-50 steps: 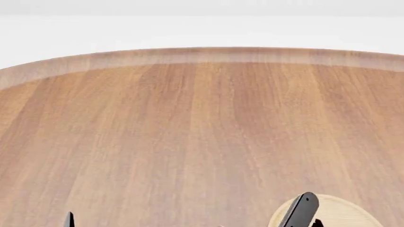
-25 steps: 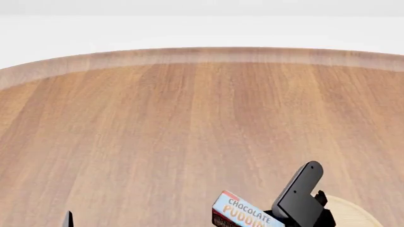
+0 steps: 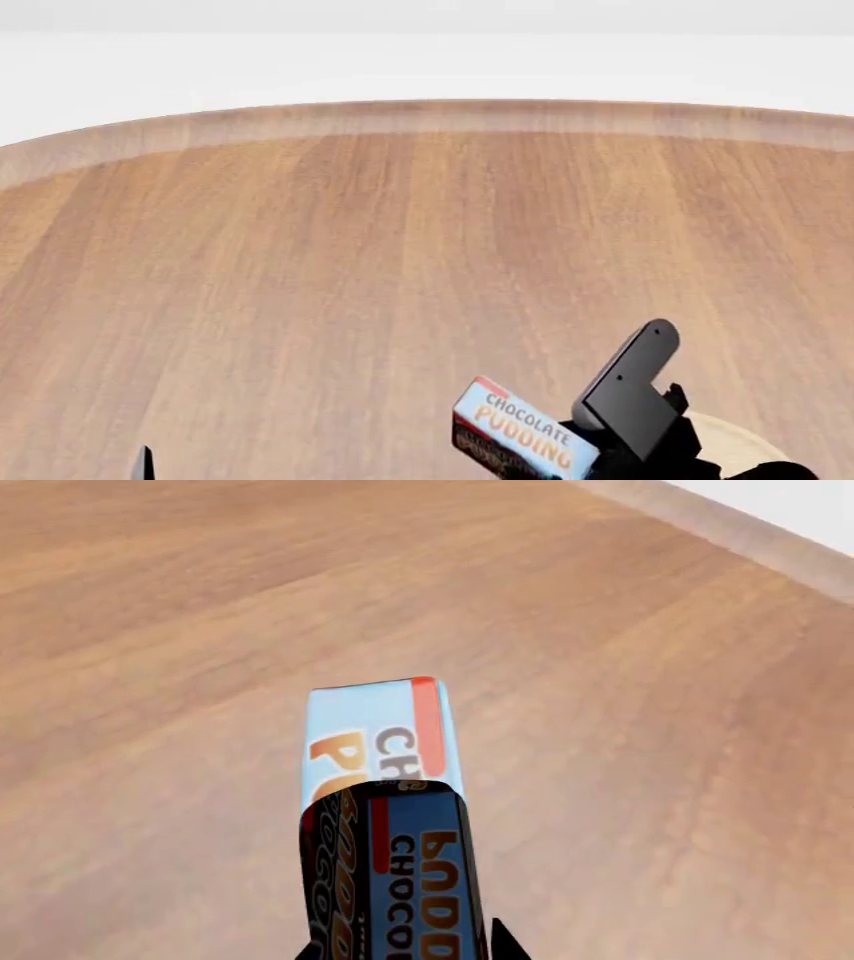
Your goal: Put the chocolate pudding to the left of the plate.
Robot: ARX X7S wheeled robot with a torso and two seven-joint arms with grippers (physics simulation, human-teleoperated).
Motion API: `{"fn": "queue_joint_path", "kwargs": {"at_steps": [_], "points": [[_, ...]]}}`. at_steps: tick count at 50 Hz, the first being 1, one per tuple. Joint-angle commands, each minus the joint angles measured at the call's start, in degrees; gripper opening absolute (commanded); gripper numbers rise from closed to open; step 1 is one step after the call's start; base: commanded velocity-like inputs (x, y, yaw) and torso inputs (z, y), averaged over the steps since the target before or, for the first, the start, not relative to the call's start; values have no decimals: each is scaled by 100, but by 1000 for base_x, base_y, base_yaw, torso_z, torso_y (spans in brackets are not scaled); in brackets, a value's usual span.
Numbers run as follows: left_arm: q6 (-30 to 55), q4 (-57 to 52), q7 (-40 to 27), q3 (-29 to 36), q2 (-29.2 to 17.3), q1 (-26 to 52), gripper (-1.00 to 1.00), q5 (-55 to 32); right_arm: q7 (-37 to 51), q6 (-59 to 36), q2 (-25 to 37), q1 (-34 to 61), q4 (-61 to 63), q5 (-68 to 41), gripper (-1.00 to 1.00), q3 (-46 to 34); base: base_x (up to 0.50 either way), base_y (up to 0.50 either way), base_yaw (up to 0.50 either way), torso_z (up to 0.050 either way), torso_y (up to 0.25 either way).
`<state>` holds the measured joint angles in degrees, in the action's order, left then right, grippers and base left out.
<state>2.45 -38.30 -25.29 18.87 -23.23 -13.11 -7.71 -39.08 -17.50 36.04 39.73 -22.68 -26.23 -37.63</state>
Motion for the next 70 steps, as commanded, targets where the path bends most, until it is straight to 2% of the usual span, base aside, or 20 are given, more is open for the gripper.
{"fn": "queue_joint_path", "kwargs": {"at_steps": [1,20,47,60,70], "points": [[-6,-4,-18,13,-15,4,100,-4,-122,258,-306,269,-686,242,-100,-77,0,0,0,0,0],[-40,-5,-41,42,-42,-5,100,-4,-210,715,-687,395,-1620,330,-100,-74,0,0,0,0,1],[-123,65,-38,129,-73,0,100,18,-278,919,-864,275,-1829,357,-100,-155,0,0,0,0,0],[-118,69,-61,149,-80,15,100,20,-447,1435,-1169,378,-2792,454,-100,-171,0,0,0,0,0],[-116,38,-69,180,-100,-2,100,33,-665,2130,-1549,502,-3980,546,-100,-171,0,0,0,0,1]]}}
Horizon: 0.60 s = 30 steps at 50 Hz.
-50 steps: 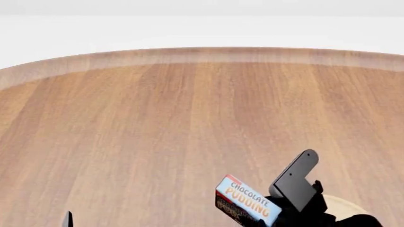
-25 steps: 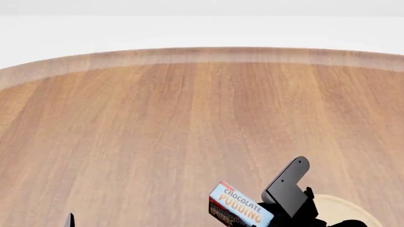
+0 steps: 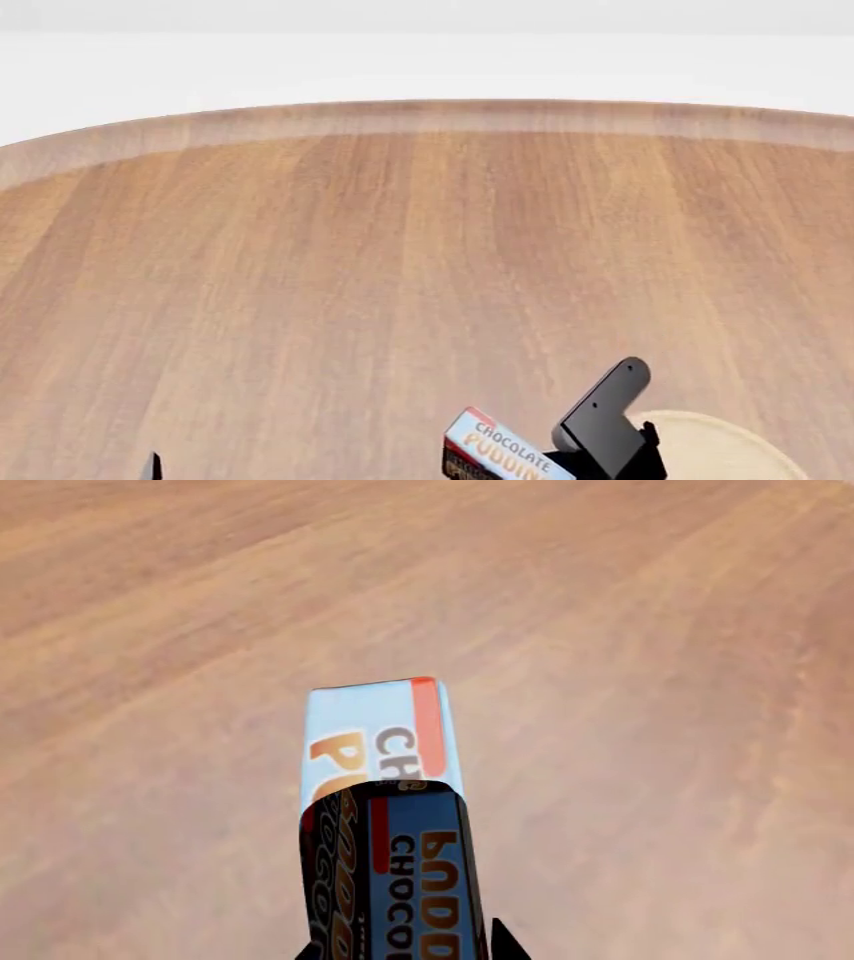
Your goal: Put the chocolate pudding to the left of the plate.
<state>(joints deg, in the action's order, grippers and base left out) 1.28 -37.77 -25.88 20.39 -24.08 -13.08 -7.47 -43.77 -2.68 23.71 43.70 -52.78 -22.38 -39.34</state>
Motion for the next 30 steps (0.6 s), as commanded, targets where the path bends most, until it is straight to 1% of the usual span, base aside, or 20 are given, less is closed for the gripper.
{"fn": "queue_joint_path", "kwargs": {"at_steps": [1,4,7,13,16,21,28,30], "points": [[1,-17,-14,35,-16,-7,100,21,-183,611,-297,83,-911,153,-100,1,0,0,0,0,0],[-3,-6,-15,45,-16,-5,100,23,-229,726,-353,102,-1108,158,-100,9,0,0,0,0,0],[8,-21,-19,45,-22,-5,100,18,-308,998,-493,210,-1598,204,-100,8,0,0,0,0,0],[-4,-14,-17,57,-33,-1,100,16,-360,1158,-616,294,-1918,239,-100,2,0,0,0,0,0],[-7,6,-16,66,-32,10,100,15,-256,801,-450,171,-1299,204,-100,-13,0,0,0,0,0],[3,-22,-21,79,-45,4,100,21,-145,452,-307,141,-762,163,-100,-13,0,0,0,0,0],[11,-44,-32,88,-58,-2,100,22,-200,656,-432,244,-1117,216,-100,-30,0,0,0,0,0],[7,-45,-33,95,-60,-5,100,23,-160,535,-380,168,-898,198,-100,-36,0,0,0,0,0]]}}
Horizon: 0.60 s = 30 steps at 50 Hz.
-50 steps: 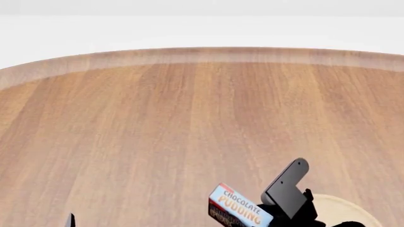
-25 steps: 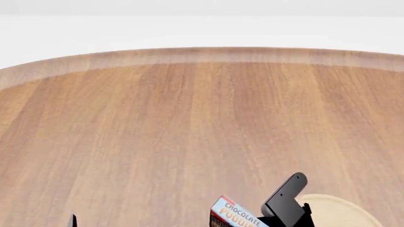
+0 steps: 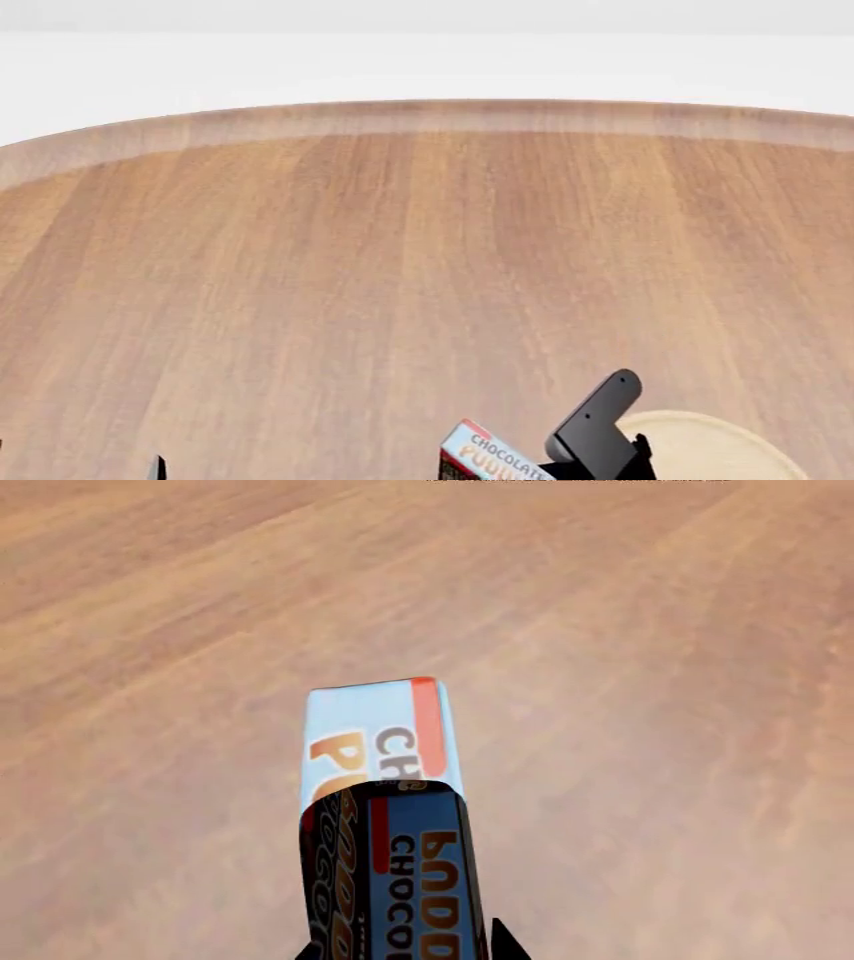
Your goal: Put the chocolate pudding to the left of the plate.
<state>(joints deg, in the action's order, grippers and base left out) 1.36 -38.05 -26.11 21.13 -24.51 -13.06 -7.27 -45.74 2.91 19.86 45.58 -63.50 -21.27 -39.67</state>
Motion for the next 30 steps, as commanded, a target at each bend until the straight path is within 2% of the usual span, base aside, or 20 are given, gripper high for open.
{"fn": "queue_joint_path", "kwargs": {"at_steps": [1,15,30], "points": [[4,-29,-12,25,-19,-10,100,3,25,32,-32,-3,80,104,-100,-10,0,0,0,0,0],[-3,-19,-28,38,-33,5,100,-7,-204,642,-433,214,-945,214,-100,-41,0,0,0,0,0],[-18,5,-40,71,-44,18,100,4,-207,729,-521,58,-1138,434,-100,160,0,0,0,0,0]]}}
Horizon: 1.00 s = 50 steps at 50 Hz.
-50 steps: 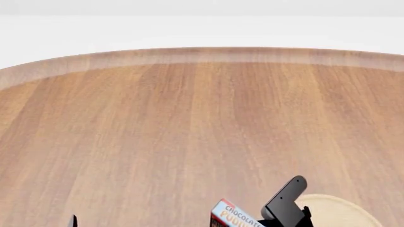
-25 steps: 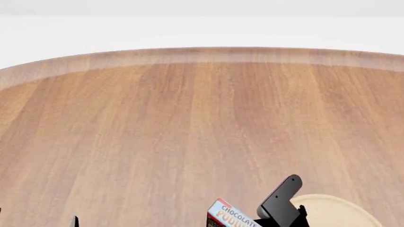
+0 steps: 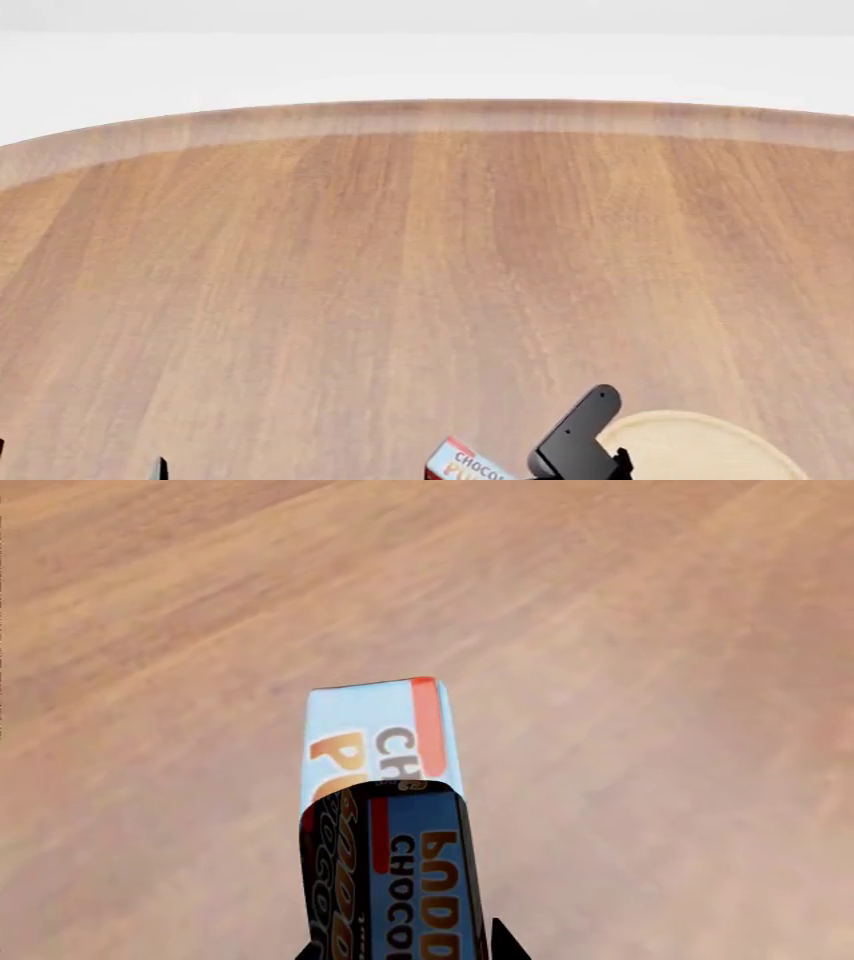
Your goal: Put the chocolate pudding to the left of the plate.
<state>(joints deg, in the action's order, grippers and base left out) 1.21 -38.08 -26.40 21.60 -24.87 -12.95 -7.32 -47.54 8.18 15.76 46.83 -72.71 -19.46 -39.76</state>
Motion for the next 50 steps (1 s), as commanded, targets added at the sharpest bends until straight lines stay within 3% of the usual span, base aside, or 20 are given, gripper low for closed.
{"fn": "queue_joint_path", "kwargs": {"at_steps": [1,50], "points": [[-15,10,-7,26,-12,2,100,2,-43,198,-116,-89,-220,278,-100,210,0,0,0,0,0],[-14,46,-32,126,-56,53,100,-9,-221,82,-210,-420,-225,1726,-100,1878,0,0,0,0,0]]}}
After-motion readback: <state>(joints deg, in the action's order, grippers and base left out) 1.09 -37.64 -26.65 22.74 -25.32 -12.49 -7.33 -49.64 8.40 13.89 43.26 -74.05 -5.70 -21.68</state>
